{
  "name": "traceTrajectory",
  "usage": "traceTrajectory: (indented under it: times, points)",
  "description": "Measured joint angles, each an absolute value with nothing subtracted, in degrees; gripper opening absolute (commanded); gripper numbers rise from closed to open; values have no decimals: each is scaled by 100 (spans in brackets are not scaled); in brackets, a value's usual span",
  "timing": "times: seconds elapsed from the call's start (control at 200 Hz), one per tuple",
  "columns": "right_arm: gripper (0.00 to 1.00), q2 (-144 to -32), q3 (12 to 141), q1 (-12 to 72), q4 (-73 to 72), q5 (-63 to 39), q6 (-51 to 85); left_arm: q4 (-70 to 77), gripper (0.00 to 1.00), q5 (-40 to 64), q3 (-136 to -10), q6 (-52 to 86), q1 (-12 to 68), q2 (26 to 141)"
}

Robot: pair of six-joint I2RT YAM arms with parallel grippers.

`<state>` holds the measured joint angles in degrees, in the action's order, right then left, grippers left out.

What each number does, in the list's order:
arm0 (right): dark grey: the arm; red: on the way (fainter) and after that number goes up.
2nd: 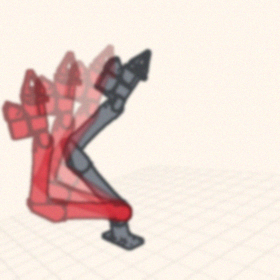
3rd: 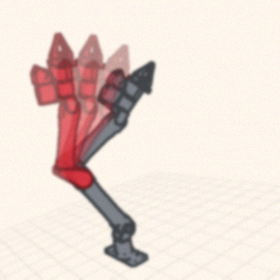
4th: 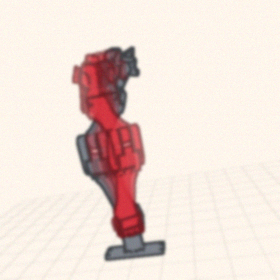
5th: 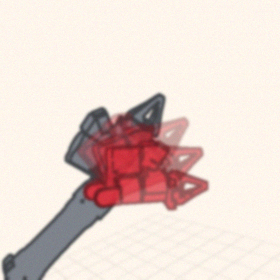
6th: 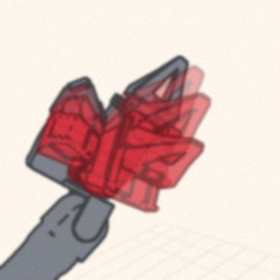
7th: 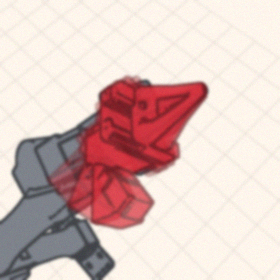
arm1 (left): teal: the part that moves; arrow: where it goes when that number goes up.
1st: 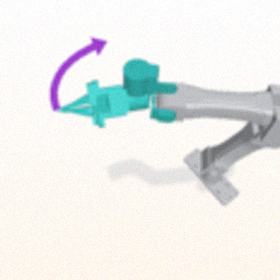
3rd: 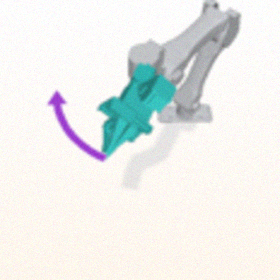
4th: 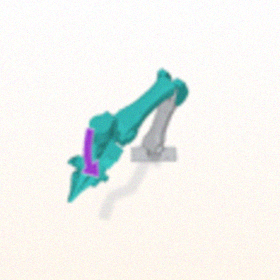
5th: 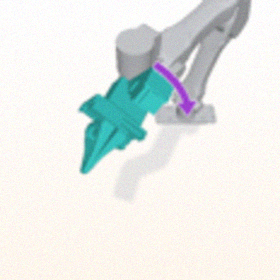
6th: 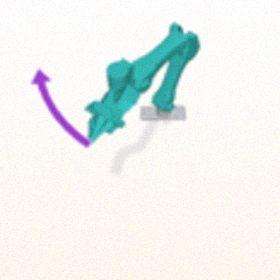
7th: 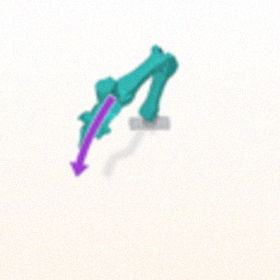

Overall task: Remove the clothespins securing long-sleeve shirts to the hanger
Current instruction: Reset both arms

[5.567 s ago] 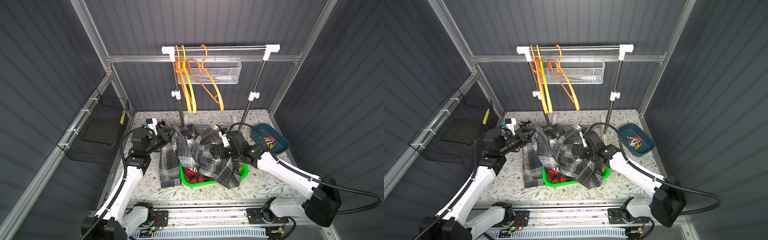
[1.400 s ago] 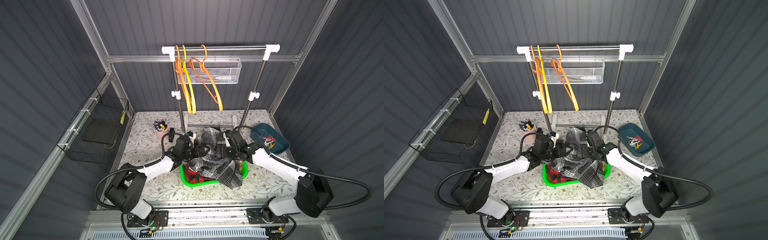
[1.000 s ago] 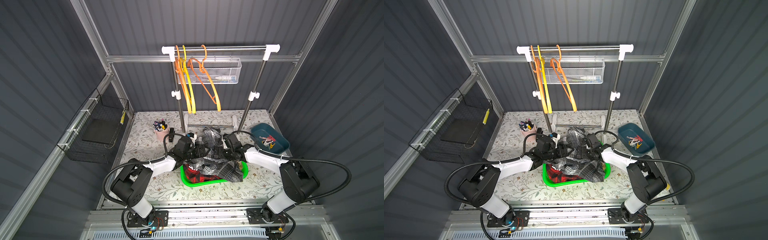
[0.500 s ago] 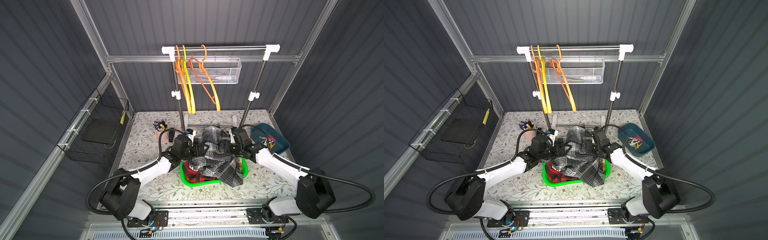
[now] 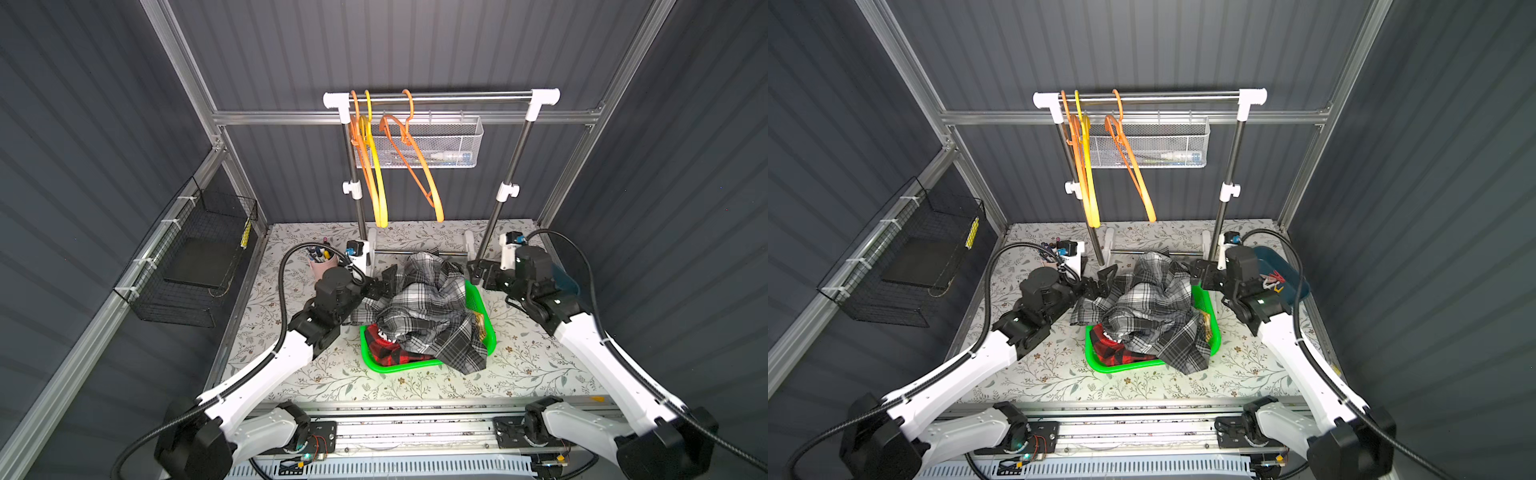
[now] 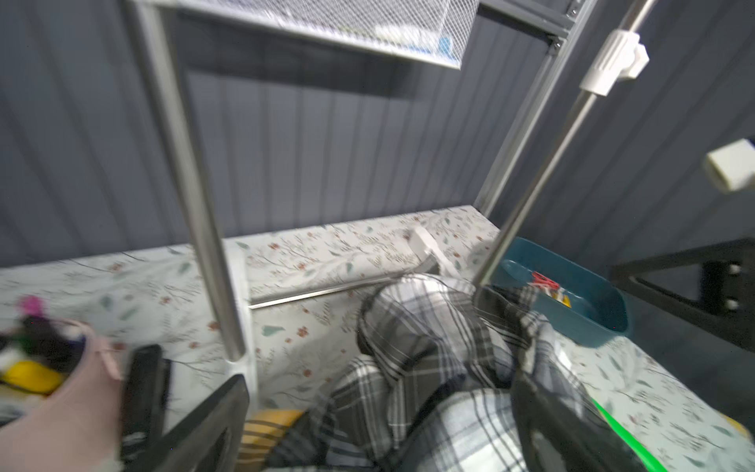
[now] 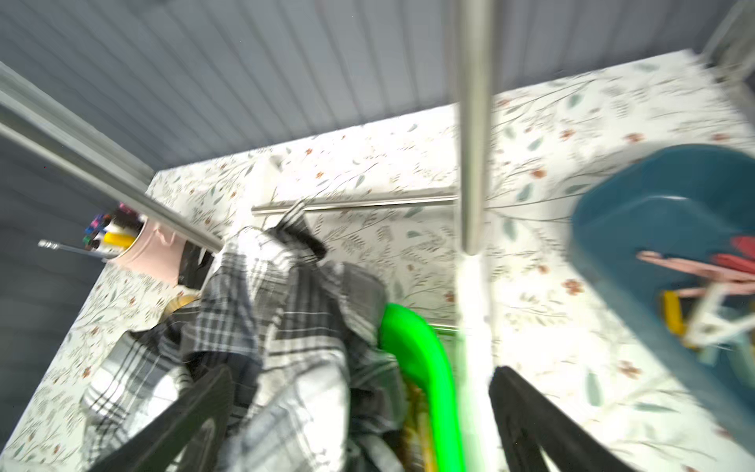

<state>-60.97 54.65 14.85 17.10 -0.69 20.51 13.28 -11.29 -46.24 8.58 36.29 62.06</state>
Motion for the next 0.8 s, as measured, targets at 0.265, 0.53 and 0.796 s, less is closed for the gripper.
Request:
traceTrajectory:
  times: [0.265, 0.53, 0.796]
  points:
    - [99, -5393, 3795, 64, 963, -156, 1811, 1691, 100, -2451, -3433, 8, 2705, 5876]
    - [99, -5935, 2882, -185, -838, 600, 1240, 2200, 100, -2582, -2742, -1, 1468, 6451]
    - [99, -7057, 2062, -244, -3098, 814, 696, 2987, 100, -2099, -2425, 132, 545, 7041]
